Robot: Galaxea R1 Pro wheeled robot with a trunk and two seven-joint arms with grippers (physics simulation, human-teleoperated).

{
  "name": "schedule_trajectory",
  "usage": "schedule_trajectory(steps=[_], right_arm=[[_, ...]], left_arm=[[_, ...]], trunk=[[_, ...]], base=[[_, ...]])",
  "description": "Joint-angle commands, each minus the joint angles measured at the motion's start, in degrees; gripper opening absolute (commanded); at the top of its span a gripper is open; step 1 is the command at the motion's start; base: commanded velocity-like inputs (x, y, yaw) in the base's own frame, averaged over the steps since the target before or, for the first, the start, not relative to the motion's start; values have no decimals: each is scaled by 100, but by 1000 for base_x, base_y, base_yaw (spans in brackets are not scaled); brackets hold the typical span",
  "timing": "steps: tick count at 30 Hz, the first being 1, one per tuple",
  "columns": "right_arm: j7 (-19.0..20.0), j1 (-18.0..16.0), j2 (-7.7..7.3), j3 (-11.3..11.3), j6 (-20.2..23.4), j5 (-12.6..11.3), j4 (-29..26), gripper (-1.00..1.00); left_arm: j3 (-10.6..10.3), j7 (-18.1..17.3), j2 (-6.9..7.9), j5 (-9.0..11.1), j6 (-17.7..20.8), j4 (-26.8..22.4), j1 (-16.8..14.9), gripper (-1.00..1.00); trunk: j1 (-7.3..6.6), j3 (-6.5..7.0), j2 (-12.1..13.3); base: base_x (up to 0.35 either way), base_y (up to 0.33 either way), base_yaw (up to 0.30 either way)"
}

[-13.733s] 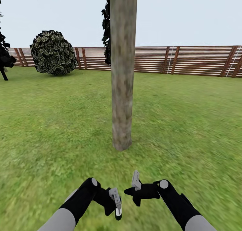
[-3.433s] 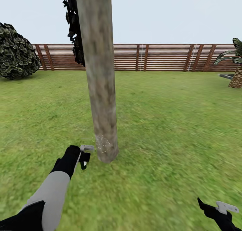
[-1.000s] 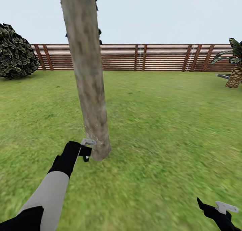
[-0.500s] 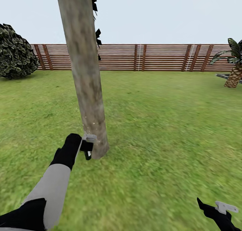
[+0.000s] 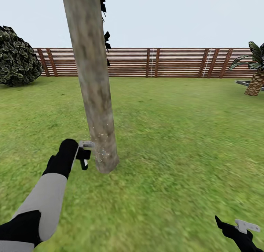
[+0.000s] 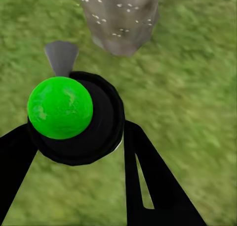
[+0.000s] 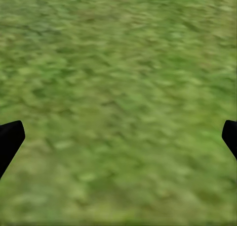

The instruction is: In the garden, pick up the pesticide atomizer on the floor and spray pesticide onto both trees until each tree trunk is fully covered.

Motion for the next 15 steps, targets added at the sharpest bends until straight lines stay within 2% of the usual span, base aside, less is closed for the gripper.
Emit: schedule_trajectory(steps=[1, 2, 4, 6, 7, 11, 15], right_arm=[[0, 0, -1, 0, 0, 0, 0, 100], [0, 0, 0, 0, 0, 0, 0, 100], [0, 0, -2, 0, 0, 0, 0, 100], [0, 0, -2, 0, 0, 0, 0, 100], [0, 0, -2, 0, 0, 0, 0, 100], [0, 0, -3, 0, 0, 0, 0, 100], [0, 0, -3, 0, 0, 0, 0, 100]], left_arm=[[-2, 1, -25, -1, -7, -2, 7, -100], [-16, -2, -48, 4, -9, -3, 6, -100], [-189, -9, -99, 13, 9, -8, -5, -100], [-492, -10, -292, 21, 27, -44, -15, -100], [-548, -8, -390, 19, 32, -103, -18, -100], [-602, -6, -531, 18, 61, -303, -54, -100], [-595, -6, -491, -8, 68, -341, -90, -100]], trunk=[[0, 0, 0], [0, 0, 0], [0, 0, 0], [0, 0, 0], [0, 0, 0], [0, 0, 0], [0, 0, 0]], base=[[0, 0, 0], [0, 0, 0], [0, 0, 0], [0, 0, 0], [0, 0, 0], [0, 0, 0], [0, 0, 0]])
